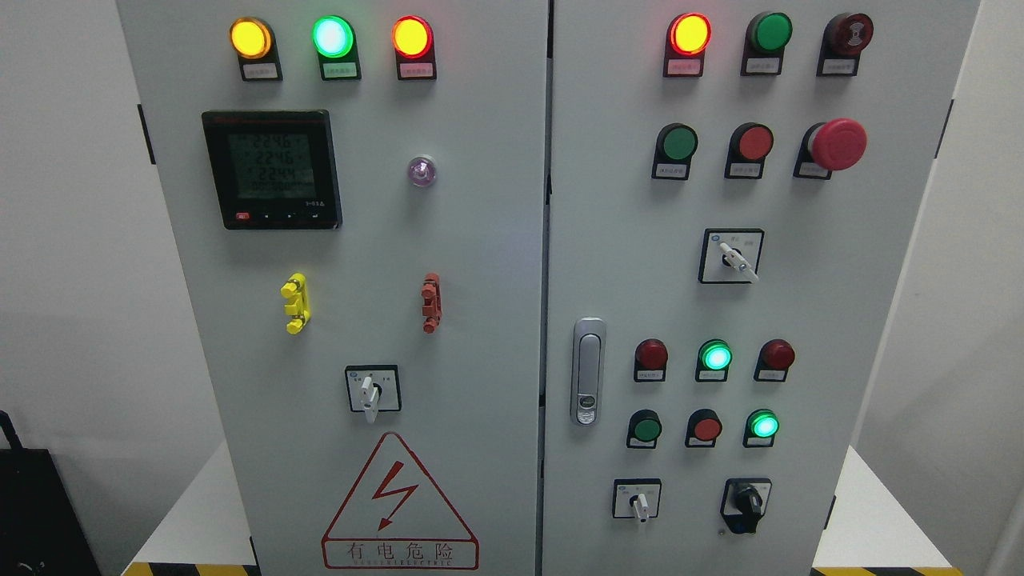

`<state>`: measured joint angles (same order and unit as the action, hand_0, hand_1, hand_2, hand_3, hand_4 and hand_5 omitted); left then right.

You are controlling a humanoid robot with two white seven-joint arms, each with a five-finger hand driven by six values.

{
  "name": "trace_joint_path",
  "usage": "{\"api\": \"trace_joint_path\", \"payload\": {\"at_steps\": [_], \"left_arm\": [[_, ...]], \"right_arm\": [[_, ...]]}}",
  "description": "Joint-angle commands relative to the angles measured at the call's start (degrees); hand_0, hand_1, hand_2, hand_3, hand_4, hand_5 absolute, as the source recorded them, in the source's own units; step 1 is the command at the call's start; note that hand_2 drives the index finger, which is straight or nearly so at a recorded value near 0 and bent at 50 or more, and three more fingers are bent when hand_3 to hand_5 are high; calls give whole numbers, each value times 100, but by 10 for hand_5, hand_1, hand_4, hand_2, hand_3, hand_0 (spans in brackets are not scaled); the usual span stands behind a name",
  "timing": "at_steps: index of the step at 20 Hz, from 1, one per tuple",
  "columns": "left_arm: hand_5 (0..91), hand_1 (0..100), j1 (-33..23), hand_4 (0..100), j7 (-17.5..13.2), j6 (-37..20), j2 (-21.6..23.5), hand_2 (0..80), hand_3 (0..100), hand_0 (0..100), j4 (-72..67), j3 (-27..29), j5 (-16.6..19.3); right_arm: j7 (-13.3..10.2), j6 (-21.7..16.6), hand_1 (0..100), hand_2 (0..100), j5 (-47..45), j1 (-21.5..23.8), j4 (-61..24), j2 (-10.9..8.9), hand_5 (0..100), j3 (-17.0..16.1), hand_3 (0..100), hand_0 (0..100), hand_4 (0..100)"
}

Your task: Turn on light switch 1

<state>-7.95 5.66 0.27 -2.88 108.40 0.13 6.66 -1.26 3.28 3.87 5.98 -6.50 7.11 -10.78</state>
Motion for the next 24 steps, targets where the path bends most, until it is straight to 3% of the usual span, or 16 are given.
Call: {"api": "trace_joint_path", "payload": {"at_steps": [1, 3, 10, 14, 18, 24], "left_arm": [[852, 419, 223, 962, 653, 368, -195, 477, 875, 124, 770, -777, 169], [857, 443, 337, 969, 857, 491, -221, 488, 888, 131, 761, -971, 178], [871, 548, 654, 987, 910, 747, -274, 520, 942, 122, 744, -1077, 187], [873, 585, 943, 1000, 1419, 1088, -292, 526, 961, 107, 717, -1068, 196], [874, 606, 1032, 1000, 1534, 1327, -318, 533, 974, 111, 708, -1077, 196], [874, 639, 1225, 1000, 1947, 1537, -336, 532, 978, 116, 700, -1077, 196]], "right_arm": [[3, -3, 0, 0, 0, 0, 0, 1, 0, 5, 0, 0, 0], [3, -3, 0, 0, 0, 0, 0, 1, 0, -3, 0, 0, 0], [3, -3, 0, 0, 0, 0, 0, 1, 0, 5, 0, 0, 0], [3, -3, 0, 0, 0, 0, 0, 1, 0, 5, 0, 0, 0], [3, -3, 0, 0, 0, 0, 0, -8, 0, -3, 0, 0, 0], [3, -3, 0, 0, 0, 0, 0, -8, 0, -3, 0, 0, 0]]}}
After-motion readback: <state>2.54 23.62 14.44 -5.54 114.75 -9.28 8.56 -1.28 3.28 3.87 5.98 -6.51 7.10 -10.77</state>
